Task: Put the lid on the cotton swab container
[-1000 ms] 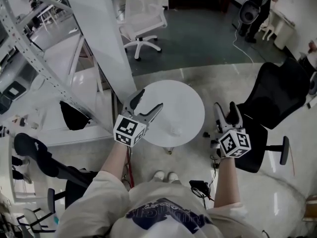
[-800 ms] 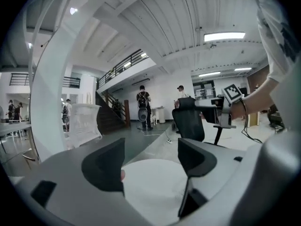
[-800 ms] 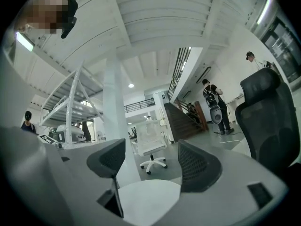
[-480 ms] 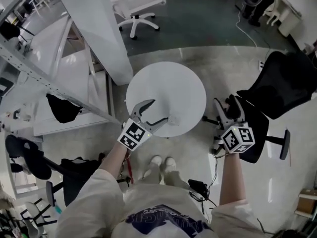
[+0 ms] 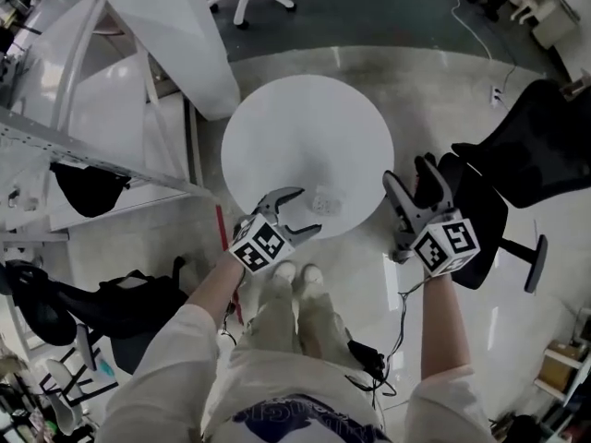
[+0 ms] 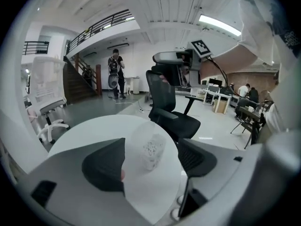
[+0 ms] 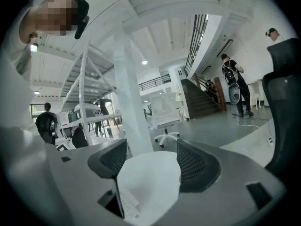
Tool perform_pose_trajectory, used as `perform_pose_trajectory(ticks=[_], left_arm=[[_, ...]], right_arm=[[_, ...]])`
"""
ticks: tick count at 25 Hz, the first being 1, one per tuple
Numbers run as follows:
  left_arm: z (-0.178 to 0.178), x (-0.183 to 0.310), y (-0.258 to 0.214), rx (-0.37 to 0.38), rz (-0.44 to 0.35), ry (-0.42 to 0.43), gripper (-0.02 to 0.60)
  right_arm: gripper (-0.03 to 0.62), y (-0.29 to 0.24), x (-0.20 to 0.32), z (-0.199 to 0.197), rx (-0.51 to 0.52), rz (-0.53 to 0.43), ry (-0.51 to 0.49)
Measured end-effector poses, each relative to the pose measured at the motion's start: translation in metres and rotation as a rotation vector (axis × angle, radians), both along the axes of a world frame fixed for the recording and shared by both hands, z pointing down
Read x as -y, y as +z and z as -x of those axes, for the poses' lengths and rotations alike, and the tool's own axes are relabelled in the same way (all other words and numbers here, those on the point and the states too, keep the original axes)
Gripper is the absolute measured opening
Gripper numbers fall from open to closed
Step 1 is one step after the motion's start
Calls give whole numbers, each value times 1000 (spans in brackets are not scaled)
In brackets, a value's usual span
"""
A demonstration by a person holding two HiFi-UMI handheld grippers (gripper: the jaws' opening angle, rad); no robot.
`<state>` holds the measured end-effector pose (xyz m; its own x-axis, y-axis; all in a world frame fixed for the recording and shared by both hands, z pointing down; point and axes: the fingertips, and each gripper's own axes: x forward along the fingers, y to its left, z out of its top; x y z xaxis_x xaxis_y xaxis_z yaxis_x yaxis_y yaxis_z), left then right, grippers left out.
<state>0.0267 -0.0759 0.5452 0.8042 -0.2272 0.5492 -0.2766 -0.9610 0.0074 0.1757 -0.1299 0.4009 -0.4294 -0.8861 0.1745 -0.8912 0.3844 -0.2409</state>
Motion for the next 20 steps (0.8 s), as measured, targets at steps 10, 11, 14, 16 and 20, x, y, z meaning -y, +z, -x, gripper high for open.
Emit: perform_pose_trajectory(ticks=[10, 11, 14, 16, 20], left_arm=[[-17, 3, 64, 51, 50, 54, 339], [-20, 4, 68, 49, 53, 59, 339], [-27, 6, 77, 51, 45, 86, 339], [-29, 2, 82, 54, 45, 103, 339], [-34, 1, 86, 56, 34, 110, 337]], right_arm=[[341, 52, 12, 24, 5, 71, -85], [341, 57, 14, 24, 2, 75, -91], [339, 68, 19, 25, -7, 83, -101], [338, 73, 19, 28, -12, 94, -106], [336, 79, 23, 30, -18, 101, -116]])
